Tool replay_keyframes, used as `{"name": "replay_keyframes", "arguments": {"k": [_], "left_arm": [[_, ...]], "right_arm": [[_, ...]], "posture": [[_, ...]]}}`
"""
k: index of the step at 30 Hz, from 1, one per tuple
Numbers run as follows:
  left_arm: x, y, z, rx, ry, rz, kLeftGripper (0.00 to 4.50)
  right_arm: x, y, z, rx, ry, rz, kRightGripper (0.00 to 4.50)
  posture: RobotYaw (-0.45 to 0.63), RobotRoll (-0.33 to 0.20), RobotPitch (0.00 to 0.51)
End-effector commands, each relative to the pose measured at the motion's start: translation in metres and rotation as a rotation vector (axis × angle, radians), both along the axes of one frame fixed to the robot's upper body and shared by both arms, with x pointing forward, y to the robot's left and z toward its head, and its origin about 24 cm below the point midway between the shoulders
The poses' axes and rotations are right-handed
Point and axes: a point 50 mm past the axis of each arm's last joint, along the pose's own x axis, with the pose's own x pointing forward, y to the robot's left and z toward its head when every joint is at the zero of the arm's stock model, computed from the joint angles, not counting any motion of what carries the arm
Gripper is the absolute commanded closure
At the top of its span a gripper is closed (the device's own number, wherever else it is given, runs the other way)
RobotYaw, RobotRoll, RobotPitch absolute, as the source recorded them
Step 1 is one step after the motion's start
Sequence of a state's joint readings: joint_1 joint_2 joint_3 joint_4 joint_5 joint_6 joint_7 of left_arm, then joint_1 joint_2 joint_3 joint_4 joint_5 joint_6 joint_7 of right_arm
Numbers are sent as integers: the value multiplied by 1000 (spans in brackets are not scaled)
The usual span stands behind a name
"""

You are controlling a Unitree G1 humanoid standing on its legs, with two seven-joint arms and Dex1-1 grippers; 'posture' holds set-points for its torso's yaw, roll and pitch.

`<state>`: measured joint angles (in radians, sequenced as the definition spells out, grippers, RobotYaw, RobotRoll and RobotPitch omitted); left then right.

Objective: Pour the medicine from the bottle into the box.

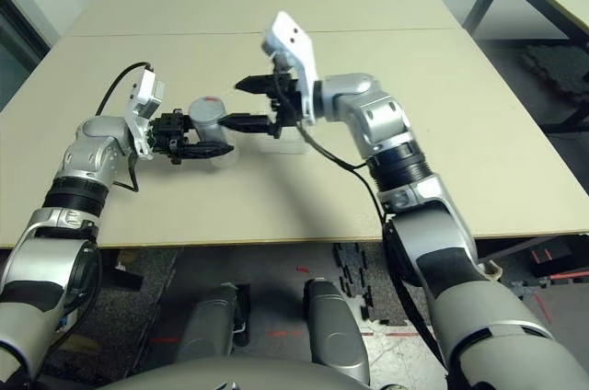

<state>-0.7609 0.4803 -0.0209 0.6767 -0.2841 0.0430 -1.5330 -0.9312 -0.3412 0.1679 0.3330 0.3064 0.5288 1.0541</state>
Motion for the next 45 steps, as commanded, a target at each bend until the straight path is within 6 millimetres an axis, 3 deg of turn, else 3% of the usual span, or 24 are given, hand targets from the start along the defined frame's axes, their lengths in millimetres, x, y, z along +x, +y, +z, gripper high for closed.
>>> {"name": "replay_keyframes", "arguments": {"k": [1,8,25,45], "left_arm": [[0,-3,1,12,-10,-27,1960],[0,-3,2,12,-10,-28,1960],[2,-1,2,21,-16,-14,1960],[-1,-5,0,16,-14,-31,1960]], "right_arm": [[-3,-7,4,5,-5,-6,0],[-1,-15,9,2,-15,-32,0],[-32,37,23,72,14,189,0],[-20,64,15,20,-63,200,0]], "posture": [[-93,0,117],[-93,0,116],[-87,0,112],[-70,0,109]]}}
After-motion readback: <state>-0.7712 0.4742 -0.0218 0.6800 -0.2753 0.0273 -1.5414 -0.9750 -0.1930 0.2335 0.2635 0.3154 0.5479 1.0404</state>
